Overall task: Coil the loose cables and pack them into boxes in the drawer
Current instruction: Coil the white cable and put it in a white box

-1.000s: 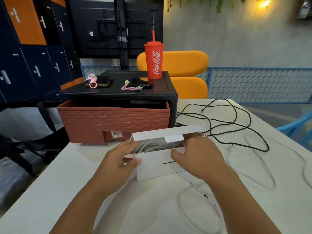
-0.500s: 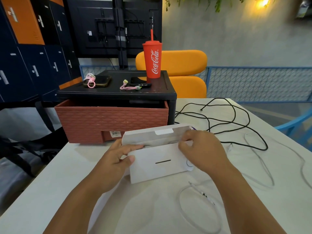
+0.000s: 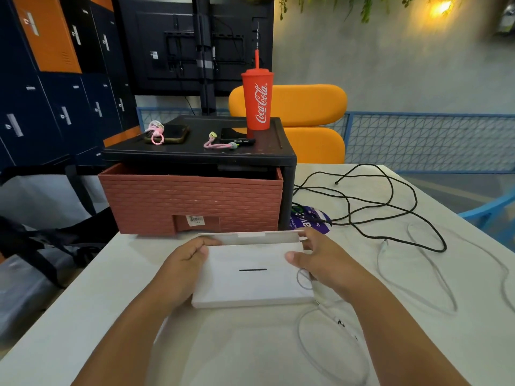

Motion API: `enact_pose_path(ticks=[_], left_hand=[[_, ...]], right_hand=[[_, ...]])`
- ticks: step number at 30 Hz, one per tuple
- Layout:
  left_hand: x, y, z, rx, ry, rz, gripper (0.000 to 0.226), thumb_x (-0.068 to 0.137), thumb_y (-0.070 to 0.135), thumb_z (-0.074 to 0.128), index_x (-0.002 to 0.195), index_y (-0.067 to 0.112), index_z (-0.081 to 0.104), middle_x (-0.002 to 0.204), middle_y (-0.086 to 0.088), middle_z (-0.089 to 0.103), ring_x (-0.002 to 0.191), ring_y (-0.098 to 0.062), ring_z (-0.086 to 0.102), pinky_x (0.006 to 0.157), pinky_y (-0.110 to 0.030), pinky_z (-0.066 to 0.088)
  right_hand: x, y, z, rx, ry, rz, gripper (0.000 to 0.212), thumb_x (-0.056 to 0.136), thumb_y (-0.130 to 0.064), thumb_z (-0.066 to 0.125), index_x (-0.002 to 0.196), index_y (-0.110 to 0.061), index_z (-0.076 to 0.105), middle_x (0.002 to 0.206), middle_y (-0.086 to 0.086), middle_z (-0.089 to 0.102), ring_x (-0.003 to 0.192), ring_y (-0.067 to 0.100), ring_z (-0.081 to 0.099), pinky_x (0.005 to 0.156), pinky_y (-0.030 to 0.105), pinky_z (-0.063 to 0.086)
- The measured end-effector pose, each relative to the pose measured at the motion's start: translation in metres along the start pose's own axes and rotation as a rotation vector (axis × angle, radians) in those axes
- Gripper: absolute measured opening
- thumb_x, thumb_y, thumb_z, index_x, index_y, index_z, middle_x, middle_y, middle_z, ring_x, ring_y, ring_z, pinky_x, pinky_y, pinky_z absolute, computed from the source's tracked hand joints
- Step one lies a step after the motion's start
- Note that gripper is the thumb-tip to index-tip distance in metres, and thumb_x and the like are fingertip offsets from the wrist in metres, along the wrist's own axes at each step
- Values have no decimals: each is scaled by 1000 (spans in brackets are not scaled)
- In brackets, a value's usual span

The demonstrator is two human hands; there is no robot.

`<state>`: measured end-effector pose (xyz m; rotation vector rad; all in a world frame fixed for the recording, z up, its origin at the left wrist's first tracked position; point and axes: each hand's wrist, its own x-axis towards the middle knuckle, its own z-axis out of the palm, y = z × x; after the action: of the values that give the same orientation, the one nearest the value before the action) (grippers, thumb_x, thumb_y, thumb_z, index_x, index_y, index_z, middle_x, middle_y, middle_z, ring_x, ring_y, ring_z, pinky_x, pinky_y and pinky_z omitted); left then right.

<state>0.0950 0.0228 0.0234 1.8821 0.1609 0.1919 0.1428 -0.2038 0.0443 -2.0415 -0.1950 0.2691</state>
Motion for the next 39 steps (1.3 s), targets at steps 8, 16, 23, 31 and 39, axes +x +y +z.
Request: enact_pose_path(ticks=[8,16,23,31,39], left_hand=[[5,-1,11,-2,175,-52,27,96,8,42,102,28,59,106,-3,62,90,-19,54,75,-28,40],[0,9,6,-81,112,-60,41,95,2,39,123,27,55,116,5,58,88,-7,56,65,-17,40],[-2,9,0,-86,-31,-69,62,89,-9,42,140,25,39,149,12,32,132,-12,37,96,-22,35],[0,5,-7,-156,-120,-77,72,85,-15,48,140,30,37,136,5,50,114,-16,57,95,-33,46],[0,0,4,-81,28,-44,36,90,5,56,110,34,50,114,1,61,98,-18,61,85,-33,49]], right_hand=[[4,2,7,15,34,35,55,88,-22,62,138,-22,39,126,1,56,118,16,52,102,37,42],[2,1,2,36,-8,-73,49,86,-9,62,128,-30,51,116,-10,65,110,9,59,102,37,43],[0,0,-1,-105,-46,-116,49,90,-16,56,132,-36,42,118,-18,60,108,7,57,102,34,42],[-2,-1,-6,-94,-107,-149,58,91,-12,54,136,-42,32,121,-23,58,112,2,55,101,29,41],[1,-2,5,-61,23,3,48,92,-23,55,136,-26,36,123,-5,53,109,13,51,95,27,39]])
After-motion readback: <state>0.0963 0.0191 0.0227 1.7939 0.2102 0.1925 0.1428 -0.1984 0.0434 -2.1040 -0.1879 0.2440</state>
